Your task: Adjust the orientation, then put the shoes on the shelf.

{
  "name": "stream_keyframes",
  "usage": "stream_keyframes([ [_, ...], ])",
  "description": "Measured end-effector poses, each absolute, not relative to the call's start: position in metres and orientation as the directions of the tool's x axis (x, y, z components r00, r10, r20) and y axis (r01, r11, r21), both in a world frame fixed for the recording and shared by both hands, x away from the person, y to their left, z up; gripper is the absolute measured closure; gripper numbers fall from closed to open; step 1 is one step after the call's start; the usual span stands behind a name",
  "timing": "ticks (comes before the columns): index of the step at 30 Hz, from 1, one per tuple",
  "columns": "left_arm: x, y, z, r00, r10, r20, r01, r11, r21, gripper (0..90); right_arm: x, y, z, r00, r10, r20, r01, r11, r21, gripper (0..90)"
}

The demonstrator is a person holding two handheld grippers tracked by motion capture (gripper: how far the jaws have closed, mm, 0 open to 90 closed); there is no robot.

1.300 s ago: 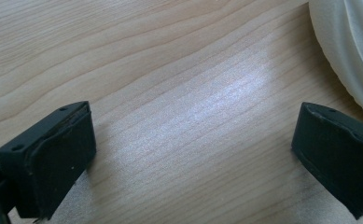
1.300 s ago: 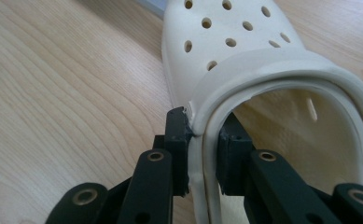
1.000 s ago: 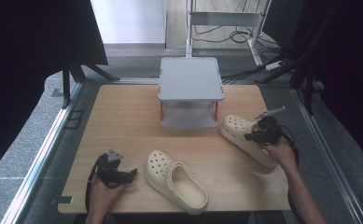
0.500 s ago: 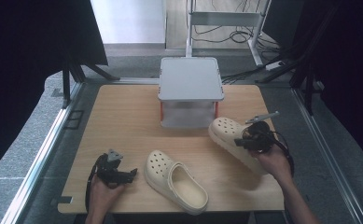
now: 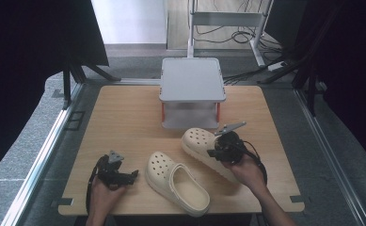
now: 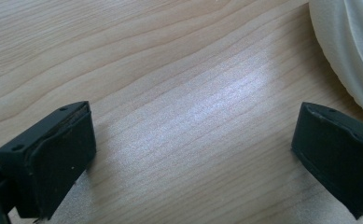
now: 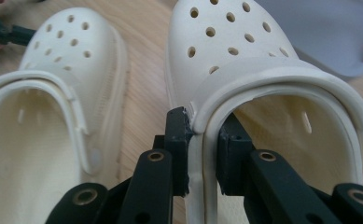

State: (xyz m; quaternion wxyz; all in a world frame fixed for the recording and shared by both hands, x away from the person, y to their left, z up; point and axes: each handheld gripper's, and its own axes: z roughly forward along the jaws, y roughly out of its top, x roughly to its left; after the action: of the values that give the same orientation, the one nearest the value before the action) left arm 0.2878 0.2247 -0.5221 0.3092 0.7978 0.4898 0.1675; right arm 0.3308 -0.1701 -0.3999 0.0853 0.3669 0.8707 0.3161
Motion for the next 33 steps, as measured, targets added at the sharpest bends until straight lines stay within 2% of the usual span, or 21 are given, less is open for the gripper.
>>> stream_keyframes([
  [9, 0.288, 0.225, -0.522, 0.463, 0.886, -0.038, 0.680, -0.327, 0.657, 0.0, 0.322, -0.133, -0.419, -0.751, 0.658, 0.062, 0.554, 0.576, 0.601, 77.2],
  [18, 0.288, 0.225, -0.522, 0.463, 0.886, -0.038, 0.680, -0.327, 0.656, 0.0, 0.316, -0.118, -0.430, -0.778, 0.618, 0.113, 0.554, 0.589, 0.588, 76.7],
  [24, 0.288, 0.225, -0.522, 0.463, 0.886, -0.038, 0.679, -0.327, 0.657, 0.0, 0.315, -0.116, -0.434, -0.796, 0.585, 0.154, 0.549, 0.590, 0.592, 72.1],
  [33, 0.288, 0.225, -0.522, 0.463, 0.886, -0.038, 0.680, -0.327, 0.657, 0.0, 0.315, -0.137, -0.420, -0.828, 0.538, 0.155, 0.507, 0.602, 0.617, 42.2],
])
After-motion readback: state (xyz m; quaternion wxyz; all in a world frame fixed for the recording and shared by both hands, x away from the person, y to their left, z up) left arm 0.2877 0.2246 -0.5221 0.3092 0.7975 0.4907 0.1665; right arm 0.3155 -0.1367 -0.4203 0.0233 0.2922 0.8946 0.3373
